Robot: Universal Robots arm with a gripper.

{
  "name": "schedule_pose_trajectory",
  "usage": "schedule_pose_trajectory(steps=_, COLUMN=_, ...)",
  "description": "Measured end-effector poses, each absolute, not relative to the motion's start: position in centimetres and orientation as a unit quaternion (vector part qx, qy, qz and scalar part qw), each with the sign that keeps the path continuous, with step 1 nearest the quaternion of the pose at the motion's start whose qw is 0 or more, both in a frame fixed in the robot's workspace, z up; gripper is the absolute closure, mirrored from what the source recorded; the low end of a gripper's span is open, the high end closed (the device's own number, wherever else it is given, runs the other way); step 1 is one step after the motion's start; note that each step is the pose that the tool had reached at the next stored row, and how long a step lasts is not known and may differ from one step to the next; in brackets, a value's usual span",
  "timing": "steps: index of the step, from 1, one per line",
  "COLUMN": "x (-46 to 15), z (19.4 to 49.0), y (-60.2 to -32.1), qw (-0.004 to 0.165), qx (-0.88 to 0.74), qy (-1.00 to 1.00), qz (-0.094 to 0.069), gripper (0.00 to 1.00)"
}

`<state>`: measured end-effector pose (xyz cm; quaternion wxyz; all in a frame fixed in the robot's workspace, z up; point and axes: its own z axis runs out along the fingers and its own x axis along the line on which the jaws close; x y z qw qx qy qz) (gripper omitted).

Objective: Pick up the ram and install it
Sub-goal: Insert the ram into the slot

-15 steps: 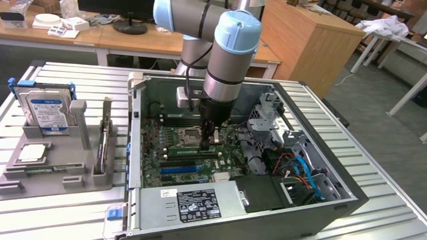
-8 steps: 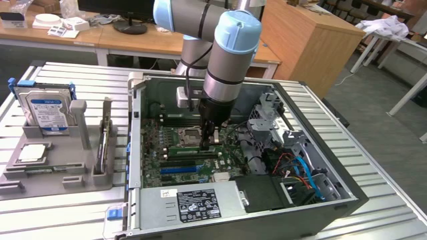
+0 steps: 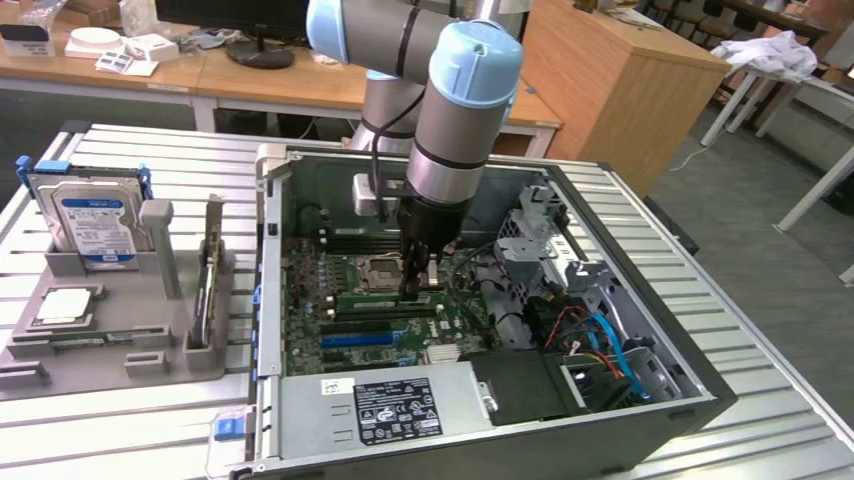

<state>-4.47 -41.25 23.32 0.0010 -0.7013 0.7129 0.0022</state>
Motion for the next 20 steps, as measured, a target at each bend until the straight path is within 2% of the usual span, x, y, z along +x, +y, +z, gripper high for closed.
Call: schedule_pose_trajectory(steps=20, x=-4.44, z=23.05, y=-41.25, qw=0.001, qx=-0.701, qy=0.713, qz=0.002, gripper=0.88)
